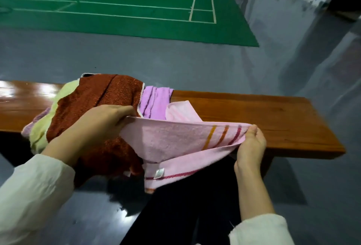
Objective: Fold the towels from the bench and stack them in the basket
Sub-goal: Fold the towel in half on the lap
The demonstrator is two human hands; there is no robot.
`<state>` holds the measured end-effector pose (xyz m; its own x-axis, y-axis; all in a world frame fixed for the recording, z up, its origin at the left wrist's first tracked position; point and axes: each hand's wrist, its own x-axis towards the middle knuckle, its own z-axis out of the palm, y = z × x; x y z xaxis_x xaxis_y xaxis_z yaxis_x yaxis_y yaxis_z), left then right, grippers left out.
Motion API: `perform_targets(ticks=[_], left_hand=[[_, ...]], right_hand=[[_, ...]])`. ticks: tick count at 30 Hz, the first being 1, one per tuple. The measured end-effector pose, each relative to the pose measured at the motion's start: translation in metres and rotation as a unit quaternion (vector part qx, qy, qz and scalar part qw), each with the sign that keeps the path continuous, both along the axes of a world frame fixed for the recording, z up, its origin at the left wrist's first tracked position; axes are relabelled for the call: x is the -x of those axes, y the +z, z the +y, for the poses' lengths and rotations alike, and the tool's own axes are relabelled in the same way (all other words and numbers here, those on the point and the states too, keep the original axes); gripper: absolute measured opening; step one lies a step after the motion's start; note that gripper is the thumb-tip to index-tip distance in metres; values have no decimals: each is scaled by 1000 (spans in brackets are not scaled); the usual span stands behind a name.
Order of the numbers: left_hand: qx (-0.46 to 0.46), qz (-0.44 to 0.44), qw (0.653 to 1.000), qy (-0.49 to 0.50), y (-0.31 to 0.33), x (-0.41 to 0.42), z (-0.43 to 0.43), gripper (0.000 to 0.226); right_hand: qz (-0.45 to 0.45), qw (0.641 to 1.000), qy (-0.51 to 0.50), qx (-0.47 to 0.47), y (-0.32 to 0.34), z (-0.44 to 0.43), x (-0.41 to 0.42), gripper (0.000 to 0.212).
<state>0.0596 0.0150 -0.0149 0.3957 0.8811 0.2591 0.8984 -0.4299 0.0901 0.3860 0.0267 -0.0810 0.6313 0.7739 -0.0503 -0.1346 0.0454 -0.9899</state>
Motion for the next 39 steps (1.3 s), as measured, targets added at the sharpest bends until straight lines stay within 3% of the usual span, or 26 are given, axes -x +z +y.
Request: perform_targets(ticks=[3,5,7,9,12,15,16,18,22,25,27,29,32,35,39], left_hand=[[-55,-24,998,0,6,3,2,14],[-82,-115,990,2,7,3,-1,11],[-40,-274,961,19,11,-1,-6,9],[34,-343,938,24,15,-3,-12,12],[177,-298,938,-15,20,-3,-18,3],[285,-308,904,-84,27,-10,-25,18],[313,-318,891,-87,29,-13,-26,21],[319,-280,903,-66,32,-14,-28,26],[125,-66,989,39,40,-3,-17,33],[-47,-31,993,104,42,2,-10,19],[-97,10,990,99,44,4,-6,30],[-135,59,987,61,49,4,-4,26],[-225,42,973,26,62,1,-1,3],[-243,-40,967,60,84,2,2,18],[-262,-86,961,36,118,4,17,8]], right_hand=[[-3,1000,0,-4,11,2,0,35],[-5,1000,-5,-19,18,4,-1,35],[2,999,-15,-30,24,6,-5,36],[10,999,-22,-33,28,8,-9,35],[-10,999,-18,-34,32,14,-15,35],[-23,999,-13,-45,39,22,-16,36],[-25,998,-12,-48,41,26,-17,36],[-29,998,-2,-48,44,31,-16,36],[-56,997,13,-51,45,38,-13,37],[-67,996,22,-54,48,40,-13,37],[-81,995,30,-57,54,41,-12,36],[-99,993,32,-60,61,42,-8,35],[-144,987,22,-73,82,41,-8,33],[-191,977,21,-88,115,35,-12,22],[-225,968,9,-108,162,32,-20,28]])
